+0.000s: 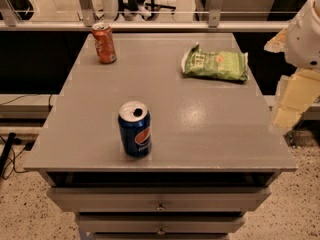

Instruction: Move pepsi can near coke can

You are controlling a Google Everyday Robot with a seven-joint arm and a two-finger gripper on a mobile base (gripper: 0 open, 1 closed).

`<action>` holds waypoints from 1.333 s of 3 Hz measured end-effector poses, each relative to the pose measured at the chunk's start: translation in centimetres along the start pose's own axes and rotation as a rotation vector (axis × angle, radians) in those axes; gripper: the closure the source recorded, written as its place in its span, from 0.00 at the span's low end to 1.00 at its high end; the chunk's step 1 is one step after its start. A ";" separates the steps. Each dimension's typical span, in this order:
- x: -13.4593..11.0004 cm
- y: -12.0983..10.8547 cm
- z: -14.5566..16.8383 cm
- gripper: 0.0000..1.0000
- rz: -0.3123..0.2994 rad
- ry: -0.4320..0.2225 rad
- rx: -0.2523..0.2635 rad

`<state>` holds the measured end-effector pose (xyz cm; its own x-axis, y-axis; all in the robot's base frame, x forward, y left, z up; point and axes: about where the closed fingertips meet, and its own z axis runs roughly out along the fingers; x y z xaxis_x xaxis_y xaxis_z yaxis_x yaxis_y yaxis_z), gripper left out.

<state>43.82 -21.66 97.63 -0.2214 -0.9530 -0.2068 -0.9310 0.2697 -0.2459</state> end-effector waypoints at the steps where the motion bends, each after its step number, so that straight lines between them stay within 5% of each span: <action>1: 0.0 0.0 0.0 0.00 0.000 0.000 0.000; 2: -0.3 -1.6 0.9 0.00 -0.005 -0.091 -0.031; 3: -4.9 -0.5 5.4 0.00 -0.029 -0.341 -0.157; 4: -8.9 2.1 8.1 0.00 -0.046 -0.521 -0.283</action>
Offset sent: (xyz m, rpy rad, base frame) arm 0.0509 -0.0031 -0.0101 0.2614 0.0296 0.0958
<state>46.16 -11.52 91.32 -0.0745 -0.7499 -0.6574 -0.9933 0.1144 -0.0179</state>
